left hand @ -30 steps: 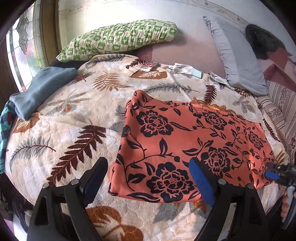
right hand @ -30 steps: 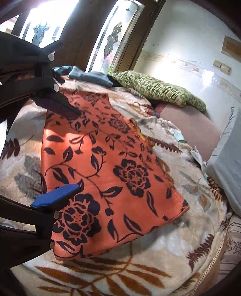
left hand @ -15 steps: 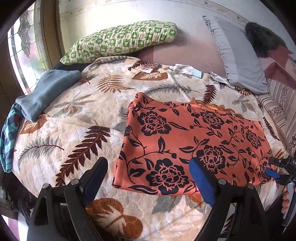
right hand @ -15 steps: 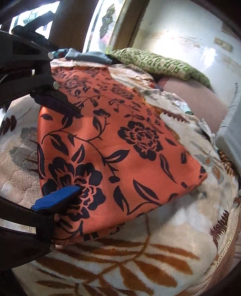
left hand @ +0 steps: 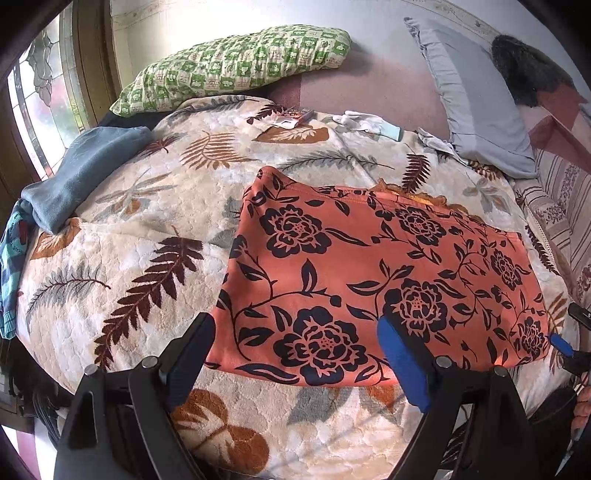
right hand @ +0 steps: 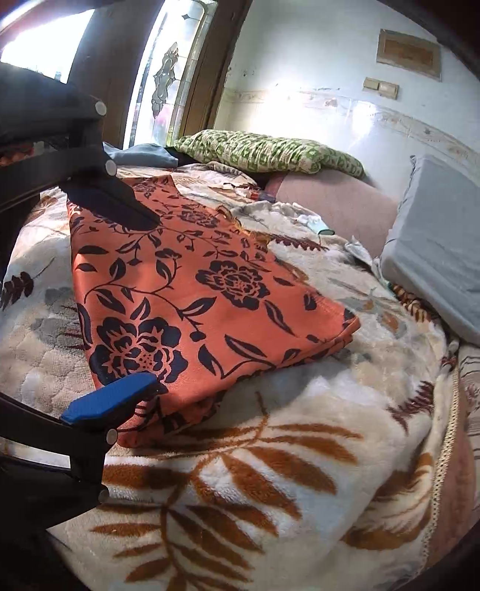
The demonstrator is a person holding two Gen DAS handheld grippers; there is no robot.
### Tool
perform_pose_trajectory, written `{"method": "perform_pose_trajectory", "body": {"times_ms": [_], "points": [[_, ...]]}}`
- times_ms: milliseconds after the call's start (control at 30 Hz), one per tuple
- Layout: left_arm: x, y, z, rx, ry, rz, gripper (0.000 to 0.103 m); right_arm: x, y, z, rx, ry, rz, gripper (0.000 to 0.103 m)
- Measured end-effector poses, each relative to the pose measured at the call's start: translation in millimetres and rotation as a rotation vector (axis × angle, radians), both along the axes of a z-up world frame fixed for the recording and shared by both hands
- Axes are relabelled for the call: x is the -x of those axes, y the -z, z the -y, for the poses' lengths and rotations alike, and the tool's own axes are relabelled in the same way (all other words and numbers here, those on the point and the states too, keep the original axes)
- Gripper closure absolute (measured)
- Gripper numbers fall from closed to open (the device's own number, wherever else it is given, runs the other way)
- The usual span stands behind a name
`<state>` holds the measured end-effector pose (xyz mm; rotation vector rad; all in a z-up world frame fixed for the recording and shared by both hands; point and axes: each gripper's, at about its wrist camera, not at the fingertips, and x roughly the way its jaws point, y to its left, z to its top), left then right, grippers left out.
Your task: Fold small clothes
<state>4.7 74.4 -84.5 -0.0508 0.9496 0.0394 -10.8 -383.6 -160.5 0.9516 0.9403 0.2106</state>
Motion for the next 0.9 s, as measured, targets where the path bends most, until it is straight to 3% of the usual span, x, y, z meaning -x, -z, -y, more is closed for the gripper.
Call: {"method": "perform_pose_trajectory", "body": {"times_ms": [233, 333, 567, 733, 900], "points": [[-6, 11, 30, -0.043, 0.074, -0.031, 0.014, 24, 4, 14, -0.059, 0.030, -0.006, 0.021], [-10, 14, 38, -0.056, 0.088, -0.038, 0.014, 19, -3, 11, -0.089, 0.001, 0.041, 0.021], [-21, 19, 59, -0.058, 0.153, -0.043, 0.014, 4, 2, 28, -0.033, 0.033, 0.039, 0.021], [-38, 19, 96, -0.060, 0.246, -0.045, 0.014, -18, 34, 52, -0.141, -0.008, -0.017, 0.021], [-60, 17, 147, -0.081, 0.342, -0.003, 0.014, -25, 43, 51, -0.207, -0.089, 0.006, 0.020]]}}
